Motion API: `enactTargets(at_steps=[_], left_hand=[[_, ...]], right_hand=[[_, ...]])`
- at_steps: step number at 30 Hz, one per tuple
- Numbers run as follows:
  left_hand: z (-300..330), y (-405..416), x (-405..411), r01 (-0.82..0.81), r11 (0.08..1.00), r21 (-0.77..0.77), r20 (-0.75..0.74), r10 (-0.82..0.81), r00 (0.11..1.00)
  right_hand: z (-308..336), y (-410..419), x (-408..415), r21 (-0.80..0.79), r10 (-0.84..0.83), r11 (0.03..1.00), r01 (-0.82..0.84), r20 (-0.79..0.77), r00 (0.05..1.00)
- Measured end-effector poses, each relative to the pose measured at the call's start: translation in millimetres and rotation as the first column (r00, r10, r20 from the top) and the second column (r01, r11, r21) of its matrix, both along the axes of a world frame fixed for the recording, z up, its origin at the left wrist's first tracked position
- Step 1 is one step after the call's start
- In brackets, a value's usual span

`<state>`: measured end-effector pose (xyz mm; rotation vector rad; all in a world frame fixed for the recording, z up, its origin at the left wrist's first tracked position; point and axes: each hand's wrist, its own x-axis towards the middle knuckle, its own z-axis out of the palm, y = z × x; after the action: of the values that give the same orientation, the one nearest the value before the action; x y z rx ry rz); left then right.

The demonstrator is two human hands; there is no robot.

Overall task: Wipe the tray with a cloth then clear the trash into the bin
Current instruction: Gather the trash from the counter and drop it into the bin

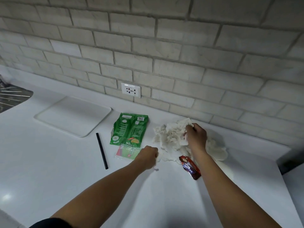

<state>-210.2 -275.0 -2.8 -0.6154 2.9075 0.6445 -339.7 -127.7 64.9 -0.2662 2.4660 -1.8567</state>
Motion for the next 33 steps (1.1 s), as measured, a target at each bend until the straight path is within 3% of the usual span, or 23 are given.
enactTargets(at_steps=[6, 10, 14, 25, 33], left_hand=[[35, -5, 4, -0.055, 0.995, 0.079, -0.280, 0.075, 0.957], [49, -3, 13, -0.028, 0.995, 0.096, -0.375, 0.062, 0.925], [52, -1, 25, -0.005, 0.994, 0.107, -0.418, 0.050, 0.907], [76, 13, 74, 0.223, 0.964, 0.147, -0.487, -0.125, 0.864], [70, 45, 142, 0.451, 0.864, 0.223, -0.485, -0.302, 0.820]], right_hand=[[16, -6, 18, -0.069, -0.028, 0.997, 0.029, 0.018, 0.999], [28, -11, 34, -0.079, -0.040, 0.996, 0.040, -0.001, 0.999], [33, -7, 50, -0.077, -0.091, 0.993, 0.089, -0.023, 0.996], [27, 13, 135, -0.221, -0.248, 0.935, 0.277, 0.152, 0.957], [12, 44, 245, -0.406, -0.353, 0.786, 0.466, 0.325, 0.878]])
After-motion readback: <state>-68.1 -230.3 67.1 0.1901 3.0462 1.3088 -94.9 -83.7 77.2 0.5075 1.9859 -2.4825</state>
